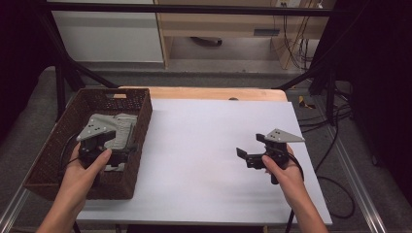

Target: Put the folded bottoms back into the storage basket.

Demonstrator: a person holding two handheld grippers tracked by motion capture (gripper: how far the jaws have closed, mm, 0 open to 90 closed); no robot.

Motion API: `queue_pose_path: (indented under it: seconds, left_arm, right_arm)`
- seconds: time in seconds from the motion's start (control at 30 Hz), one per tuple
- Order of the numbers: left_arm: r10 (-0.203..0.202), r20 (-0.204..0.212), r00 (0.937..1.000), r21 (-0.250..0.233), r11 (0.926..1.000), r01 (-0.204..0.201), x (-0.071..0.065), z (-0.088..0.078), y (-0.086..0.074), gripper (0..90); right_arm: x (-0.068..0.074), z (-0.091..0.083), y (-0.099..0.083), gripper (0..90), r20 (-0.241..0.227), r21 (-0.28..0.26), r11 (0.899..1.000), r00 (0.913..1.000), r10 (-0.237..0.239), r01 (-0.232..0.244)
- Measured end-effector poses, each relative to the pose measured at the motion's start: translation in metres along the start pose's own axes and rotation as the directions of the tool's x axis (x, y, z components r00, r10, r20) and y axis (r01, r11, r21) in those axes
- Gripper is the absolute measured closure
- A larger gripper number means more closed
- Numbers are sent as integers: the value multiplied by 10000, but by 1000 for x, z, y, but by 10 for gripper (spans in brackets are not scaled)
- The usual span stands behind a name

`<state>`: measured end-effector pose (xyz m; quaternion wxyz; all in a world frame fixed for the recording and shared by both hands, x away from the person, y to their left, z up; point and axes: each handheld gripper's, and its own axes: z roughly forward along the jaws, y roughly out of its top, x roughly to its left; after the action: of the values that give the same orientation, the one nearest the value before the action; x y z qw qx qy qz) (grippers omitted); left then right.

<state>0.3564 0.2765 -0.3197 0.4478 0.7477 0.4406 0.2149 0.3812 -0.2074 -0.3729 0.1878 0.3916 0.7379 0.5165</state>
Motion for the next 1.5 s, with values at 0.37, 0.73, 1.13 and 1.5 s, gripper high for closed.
queue_pose_path:
  seconds: [0.37,0.73,1.13,1.5]
  left_arm:
    - [97,78,9999,79,9999,-98,-10,-3,-19,62]
    - [135,56,9999,184,9997,-136,-17,3,-30,61]
    - [212,-36,9998,137,9997,-211,-22,3,-35,63]
    - [141,79,9999,223,9996,-143,-22,4,-41,63]
  right_arm:
    - [-17,-22,-33,53,614,21,9993,9974,376,-378]
    - [-20,-37,-61,55,812,257,9990,9961,342,-364]
    - [-19,-34,-78,56,759,345,9985,9963,399,-426]
    - [-14,-31,-82,57,579,278,9992,9979,278,-294]
